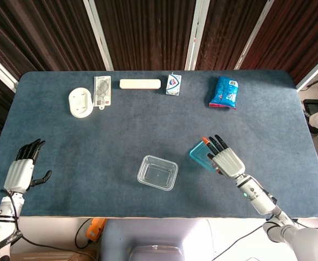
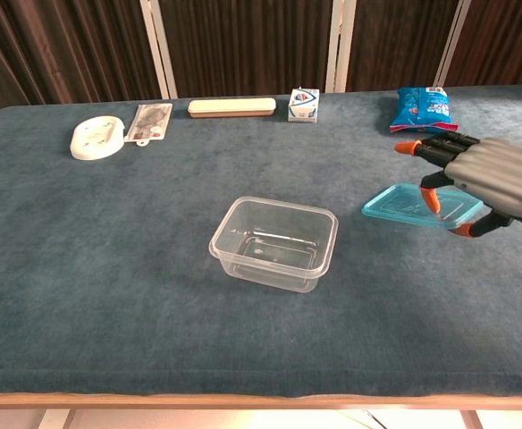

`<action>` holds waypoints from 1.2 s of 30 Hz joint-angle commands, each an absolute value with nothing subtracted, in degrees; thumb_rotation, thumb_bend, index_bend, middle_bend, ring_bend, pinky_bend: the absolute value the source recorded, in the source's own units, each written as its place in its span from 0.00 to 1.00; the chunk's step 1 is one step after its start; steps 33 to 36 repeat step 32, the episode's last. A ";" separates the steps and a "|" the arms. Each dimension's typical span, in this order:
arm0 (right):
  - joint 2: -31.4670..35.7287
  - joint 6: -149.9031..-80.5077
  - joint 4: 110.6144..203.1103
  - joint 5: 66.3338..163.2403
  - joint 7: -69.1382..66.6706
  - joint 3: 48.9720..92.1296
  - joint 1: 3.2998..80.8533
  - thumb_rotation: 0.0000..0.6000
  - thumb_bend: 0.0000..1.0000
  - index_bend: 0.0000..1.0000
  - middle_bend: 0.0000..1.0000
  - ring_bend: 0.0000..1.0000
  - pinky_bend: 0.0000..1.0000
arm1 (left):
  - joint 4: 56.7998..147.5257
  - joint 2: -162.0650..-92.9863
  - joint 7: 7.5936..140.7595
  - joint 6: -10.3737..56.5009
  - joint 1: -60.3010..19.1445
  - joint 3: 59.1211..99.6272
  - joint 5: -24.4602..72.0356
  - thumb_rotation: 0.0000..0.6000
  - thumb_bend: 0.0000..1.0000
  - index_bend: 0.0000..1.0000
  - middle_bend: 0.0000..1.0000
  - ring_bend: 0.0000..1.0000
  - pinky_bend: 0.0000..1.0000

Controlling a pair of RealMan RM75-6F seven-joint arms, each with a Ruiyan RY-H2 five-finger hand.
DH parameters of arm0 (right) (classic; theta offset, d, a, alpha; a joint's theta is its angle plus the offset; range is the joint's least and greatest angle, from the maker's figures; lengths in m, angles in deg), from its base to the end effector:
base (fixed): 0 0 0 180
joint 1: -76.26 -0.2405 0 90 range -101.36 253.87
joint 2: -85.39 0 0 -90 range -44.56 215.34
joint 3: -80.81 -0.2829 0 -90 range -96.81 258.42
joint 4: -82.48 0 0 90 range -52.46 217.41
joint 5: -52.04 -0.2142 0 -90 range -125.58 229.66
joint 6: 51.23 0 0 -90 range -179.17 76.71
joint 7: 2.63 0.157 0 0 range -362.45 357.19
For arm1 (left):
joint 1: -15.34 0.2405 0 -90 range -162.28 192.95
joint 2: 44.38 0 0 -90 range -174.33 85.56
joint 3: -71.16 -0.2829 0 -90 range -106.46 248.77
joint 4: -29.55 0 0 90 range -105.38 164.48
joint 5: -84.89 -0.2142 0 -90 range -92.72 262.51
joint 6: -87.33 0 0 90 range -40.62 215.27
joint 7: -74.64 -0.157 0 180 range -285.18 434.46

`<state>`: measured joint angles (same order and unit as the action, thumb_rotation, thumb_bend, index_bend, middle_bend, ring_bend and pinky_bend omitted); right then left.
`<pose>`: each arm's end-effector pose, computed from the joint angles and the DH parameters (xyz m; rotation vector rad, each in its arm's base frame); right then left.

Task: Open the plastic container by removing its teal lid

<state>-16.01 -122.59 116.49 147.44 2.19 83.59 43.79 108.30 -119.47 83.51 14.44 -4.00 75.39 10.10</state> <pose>-0.3057 -0.3607 -0.0204 1.9568 -0.4202 0.8167 -0.3430 0.2928 0.1079 -1.3892 -1.0706 -0.9713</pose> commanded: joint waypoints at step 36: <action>23.18 -148.70 176.84 128.82 -13.03 83.41 76.97 1.00 0.12 0.00 0.00 0.00 0.00 | 118.04 -111.19 71.84 0.37 9.40 69.15 1.40 1.00 0.31 0.00 0.00 0.00 0.00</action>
